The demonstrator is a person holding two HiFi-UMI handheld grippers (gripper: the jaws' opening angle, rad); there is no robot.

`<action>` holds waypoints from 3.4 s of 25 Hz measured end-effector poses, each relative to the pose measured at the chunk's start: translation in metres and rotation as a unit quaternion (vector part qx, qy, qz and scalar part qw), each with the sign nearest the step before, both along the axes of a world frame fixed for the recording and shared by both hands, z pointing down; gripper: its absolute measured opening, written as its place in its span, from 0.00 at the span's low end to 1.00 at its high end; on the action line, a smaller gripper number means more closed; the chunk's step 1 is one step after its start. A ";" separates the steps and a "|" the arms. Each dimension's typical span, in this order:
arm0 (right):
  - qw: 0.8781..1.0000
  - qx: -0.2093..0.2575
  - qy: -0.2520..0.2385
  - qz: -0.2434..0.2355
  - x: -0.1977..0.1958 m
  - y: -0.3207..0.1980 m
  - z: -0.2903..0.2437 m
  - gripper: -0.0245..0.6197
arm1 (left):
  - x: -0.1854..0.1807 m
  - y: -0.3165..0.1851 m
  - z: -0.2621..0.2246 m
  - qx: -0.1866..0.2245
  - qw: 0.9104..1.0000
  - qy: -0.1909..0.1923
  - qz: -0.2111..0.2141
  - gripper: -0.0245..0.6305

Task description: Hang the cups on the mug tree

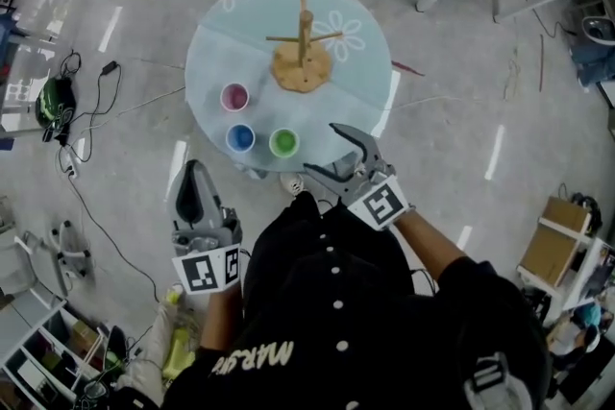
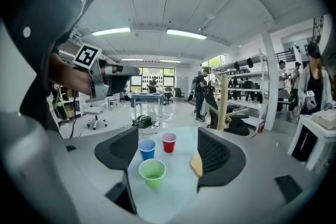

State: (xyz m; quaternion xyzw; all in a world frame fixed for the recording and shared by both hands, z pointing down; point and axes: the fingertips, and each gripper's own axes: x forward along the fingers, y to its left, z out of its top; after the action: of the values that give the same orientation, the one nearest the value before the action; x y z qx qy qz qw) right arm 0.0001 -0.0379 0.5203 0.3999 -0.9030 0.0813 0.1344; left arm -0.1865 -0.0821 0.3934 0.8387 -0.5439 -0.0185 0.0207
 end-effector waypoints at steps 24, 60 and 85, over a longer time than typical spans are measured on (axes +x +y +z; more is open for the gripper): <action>0.985 -0.063 0.103 -0.123 -0.066 -0.008 0.222 0.61 | 0.010 0.021 0.092 -0.095 0.995 -0.040 0.003 0.03; 0.964 0.024 0.263 0.022 0.092 -0.100 0.077 0.49 | 0.059 0.032 0.015 -0.004 0.999 0.039 0.032 0.03; 0.903 0.054 0.426 -0.013 0.153 -0.187 0.035 0.49 | 0.073 0.026 -0.026 0.031 0.998 0.060 0.015 0.03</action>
State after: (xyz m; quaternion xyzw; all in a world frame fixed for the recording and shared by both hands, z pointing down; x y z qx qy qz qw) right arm 0.1531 -0.2247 0.5550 0.3917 -0.7676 -0.1475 0.4855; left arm -0.1139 -0.0560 0.3678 0.8446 -0.5279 -0.0851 0.0276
